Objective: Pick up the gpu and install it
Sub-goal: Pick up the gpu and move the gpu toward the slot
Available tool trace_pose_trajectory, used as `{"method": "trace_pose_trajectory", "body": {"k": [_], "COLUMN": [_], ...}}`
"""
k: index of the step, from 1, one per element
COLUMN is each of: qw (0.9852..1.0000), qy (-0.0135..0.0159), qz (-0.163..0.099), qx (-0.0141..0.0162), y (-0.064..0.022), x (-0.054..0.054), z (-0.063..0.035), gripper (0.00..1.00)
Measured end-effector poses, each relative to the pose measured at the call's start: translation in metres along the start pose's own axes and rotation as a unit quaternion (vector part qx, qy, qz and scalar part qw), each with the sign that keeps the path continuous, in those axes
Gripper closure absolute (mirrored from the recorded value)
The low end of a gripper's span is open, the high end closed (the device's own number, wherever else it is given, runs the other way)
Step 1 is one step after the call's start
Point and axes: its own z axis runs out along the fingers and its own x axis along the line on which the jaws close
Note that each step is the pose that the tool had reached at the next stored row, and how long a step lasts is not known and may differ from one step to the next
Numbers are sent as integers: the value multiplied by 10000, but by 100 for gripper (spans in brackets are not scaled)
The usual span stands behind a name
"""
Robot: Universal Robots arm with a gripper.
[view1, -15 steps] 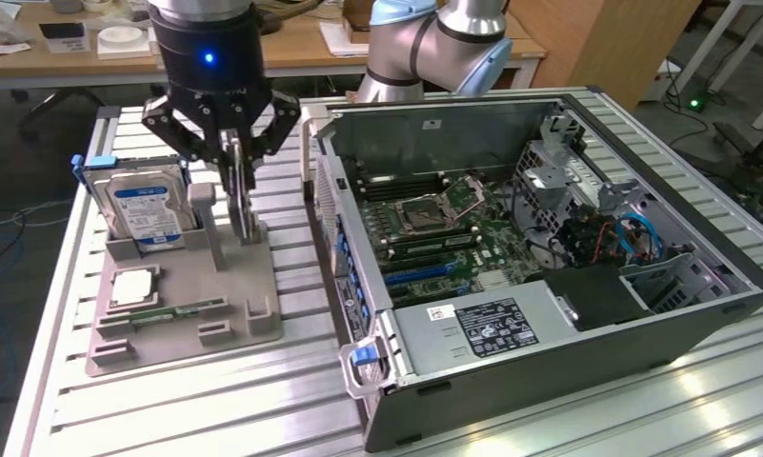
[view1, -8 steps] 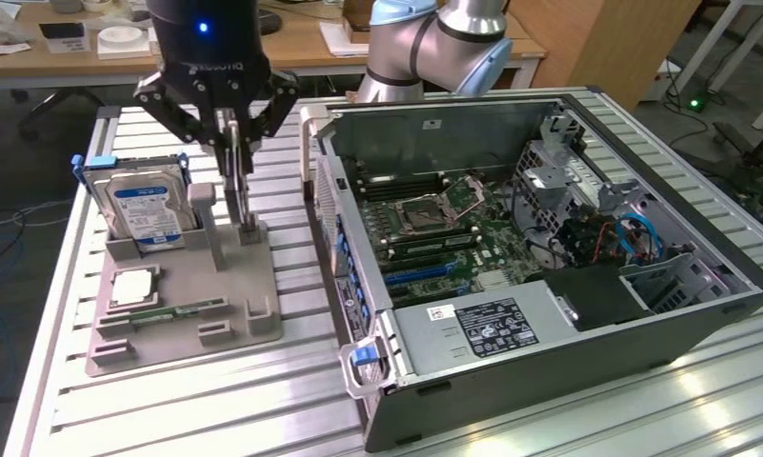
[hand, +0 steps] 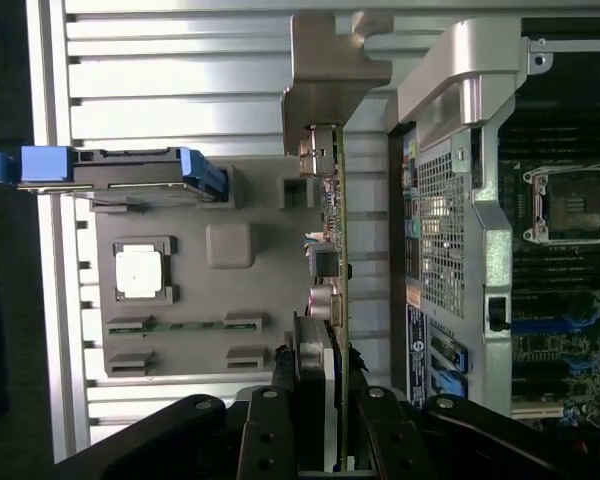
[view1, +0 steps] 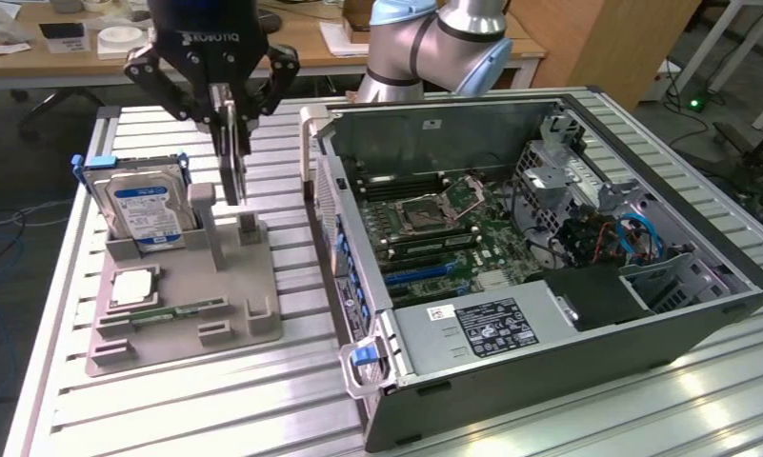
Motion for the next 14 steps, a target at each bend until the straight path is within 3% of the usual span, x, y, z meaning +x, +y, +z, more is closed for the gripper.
{"method": "trace_pose_trajectory", "body": {"k": [5, 14], "qw": [10000, 10000], "qy": [-1, 0], "qz": [0, 0], "qx": [0, 0], "y": [4, 5], "x": [-2, -23], "z": [-121, -122], "gripper": [72, 72]}}
